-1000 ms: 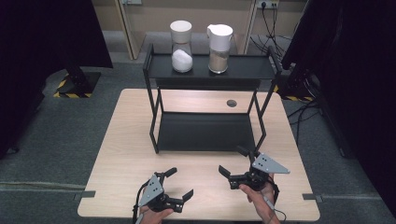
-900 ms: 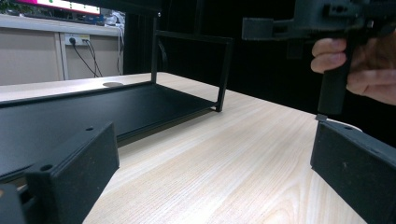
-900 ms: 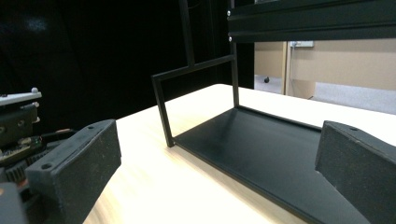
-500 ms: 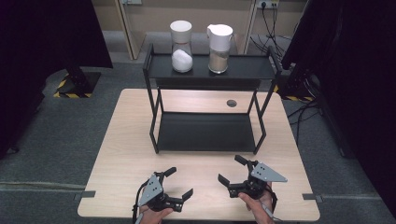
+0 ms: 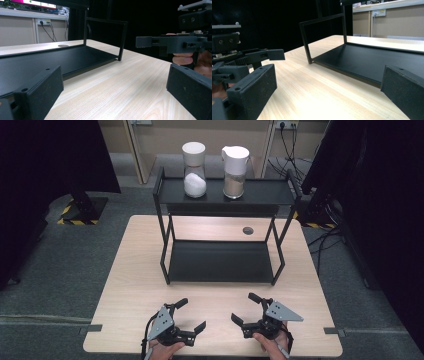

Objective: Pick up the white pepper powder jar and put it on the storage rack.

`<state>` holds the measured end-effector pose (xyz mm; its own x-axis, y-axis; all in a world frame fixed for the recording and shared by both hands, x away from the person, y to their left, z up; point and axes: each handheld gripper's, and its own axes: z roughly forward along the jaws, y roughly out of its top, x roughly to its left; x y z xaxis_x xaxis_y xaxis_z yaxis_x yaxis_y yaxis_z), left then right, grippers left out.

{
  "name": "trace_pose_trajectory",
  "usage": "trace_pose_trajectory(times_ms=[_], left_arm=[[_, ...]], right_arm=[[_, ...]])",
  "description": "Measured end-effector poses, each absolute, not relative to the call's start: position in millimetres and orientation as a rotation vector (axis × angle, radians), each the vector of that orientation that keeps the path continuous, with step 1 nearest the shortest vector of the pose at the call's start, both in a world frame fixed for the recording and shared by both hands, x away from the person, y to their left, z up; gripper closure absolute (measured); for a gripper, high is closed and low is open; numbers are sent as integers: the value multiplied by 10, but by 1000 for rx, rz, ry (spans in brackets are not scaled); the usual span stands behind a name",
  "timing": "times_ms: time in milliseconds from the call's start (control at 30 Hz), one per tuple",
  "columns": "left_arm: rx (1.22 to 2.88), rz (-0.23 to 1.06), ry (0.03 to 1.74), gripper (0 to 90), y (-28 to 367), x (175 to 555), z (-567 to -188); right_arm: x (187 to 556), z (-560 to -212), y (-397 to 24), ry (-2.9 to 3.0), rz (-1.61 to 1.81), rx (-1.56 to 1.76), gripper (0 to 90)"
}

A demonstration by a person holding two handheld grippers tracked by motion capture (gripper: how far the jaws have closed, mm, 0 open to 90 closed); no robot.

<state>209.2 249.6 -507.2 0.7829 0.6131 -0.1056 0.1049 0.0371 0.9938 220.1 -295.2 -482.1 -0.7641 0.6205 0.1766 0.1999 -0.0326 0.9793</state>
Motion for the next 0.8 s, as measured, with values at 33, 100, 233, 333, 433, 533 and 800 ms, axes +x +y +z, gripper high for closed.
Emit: trace_pose_trajectory(times_ms=[33,100,233,333,433,533,800], left_arm=[[1505,428,608,0,2496,2092,-5073],[1506,431,605,0,2498,2090,-5070],[1500,430,610,0,2498,2094,-5076],[1500,430,611,0,2496,2093,-5076],[1502,432,608,0,2495,2083,-5076],[1501,432,601,0,2493,2073,-5076],[1501,430,601,0,2494,2070,-5076]], right_arm=[[2200,-4834,-2949,1932,1859,864,6],[2198,-4849,-2949,1935,1861,868,6],[2197,-4876,-2953,1936,1866,870,6],[2195,-4892,-2958,1935,1867,876,6],[2190,-4904,-2956,1938,1864,879,6],[2183,-4910,-2957,1938,1868,883,6],[2180,-4917,-2969,1932,1874,882,6]])
